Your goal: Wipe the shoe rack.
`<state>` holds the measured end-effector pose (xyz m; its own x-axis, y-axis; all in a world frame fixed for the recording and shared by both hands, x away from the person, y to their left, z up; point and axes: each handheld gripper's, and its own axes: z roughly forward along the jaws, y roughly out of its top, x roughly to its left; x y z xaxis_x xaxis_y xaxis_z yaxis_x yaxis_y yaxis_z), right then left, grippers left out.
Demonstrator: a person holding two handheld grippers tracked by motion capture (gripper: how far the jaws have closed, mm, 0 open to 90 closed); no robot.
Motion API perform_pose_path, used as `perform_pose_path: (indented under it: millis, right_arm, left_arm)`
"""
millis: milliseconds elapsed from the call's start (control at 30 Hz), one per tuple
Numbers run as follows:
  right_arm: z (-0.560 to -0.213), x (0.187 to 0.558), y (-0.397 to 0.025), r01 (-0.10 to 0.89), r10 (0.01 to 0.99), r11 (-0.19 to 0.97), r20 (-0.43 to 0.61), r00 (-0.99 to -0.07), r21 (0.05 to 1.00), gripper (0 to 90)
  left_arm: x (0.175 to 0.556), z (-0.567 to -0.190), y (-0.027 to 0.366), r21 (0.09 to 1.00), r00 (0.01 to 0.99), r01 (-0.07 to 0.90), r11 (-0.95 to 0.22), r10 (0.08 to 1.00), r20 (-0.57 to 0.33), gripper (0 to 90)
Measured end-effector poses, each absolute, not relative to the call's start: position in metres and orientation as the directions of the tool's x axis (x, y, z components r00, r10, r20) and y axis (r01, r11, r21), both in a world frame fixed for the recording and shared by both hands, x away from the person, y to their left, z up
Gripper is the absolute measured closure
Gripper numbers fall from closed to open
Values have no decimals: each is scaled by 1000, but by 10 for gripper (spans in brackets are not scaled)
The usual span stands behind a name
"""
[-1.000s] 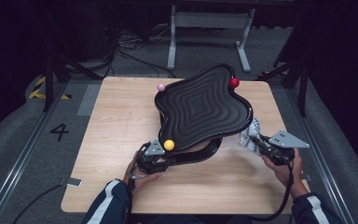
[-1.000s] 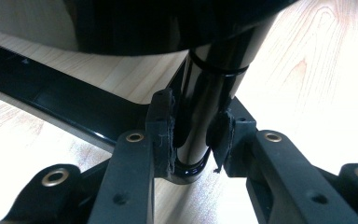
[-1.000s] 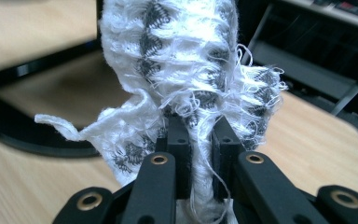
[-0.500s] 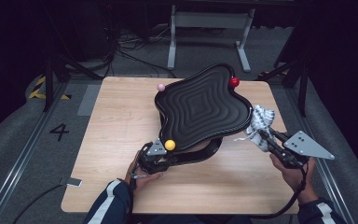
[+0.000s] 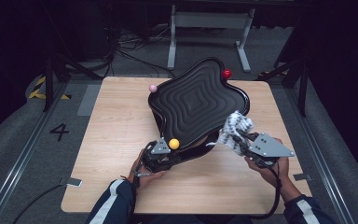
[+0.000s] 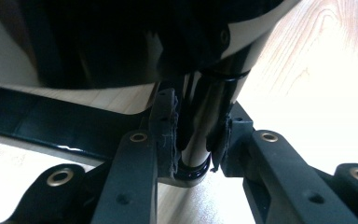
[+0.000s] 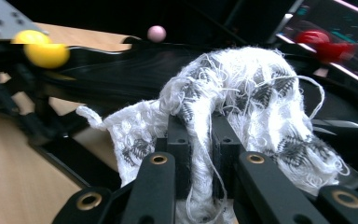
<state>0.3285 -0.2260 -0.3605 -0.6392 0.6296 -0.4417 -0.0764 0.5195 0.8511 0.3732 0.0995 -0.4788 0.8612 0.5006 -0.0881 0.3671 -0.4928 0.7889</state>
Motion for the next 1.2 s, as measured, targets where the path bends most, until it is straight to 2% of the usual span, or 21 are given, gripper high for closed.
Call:
perform_pose_path:
  millis: [167,267,500,600,767,1200]
  right_arm:
    - [-370,325,-191,-111,562,560,-475,-677,821,814]
    - [-369,325,-190,-103,572,538,-452,-684,837,815]
    - [-357,333,-224,-40,698,453,-382,-605,891,814]
    - [-348,337,-242,-28,766,415,-366,-528,909,813]
    - [-336,348,-261,-14,818,382,-344,-460,924,812]
    - [-355,350,-230,-14,750,453,-390,-534,891,810]
  left_arm:
    - [372,-479,99,789,858,370,-492,505,-87,725]
    - [372,-479,100,789,859,369,-491,504,-88,725]
    - [372,-479,100,789,859,371,-490,503,-92,726]
    - [373,-479,100,790,860,372,-488,502,-95,725]
    - [373,-479,100,790,860,374,-485,501,-100,725]
    - [373,-479,99,788,871,362,-498,482,-95,726]
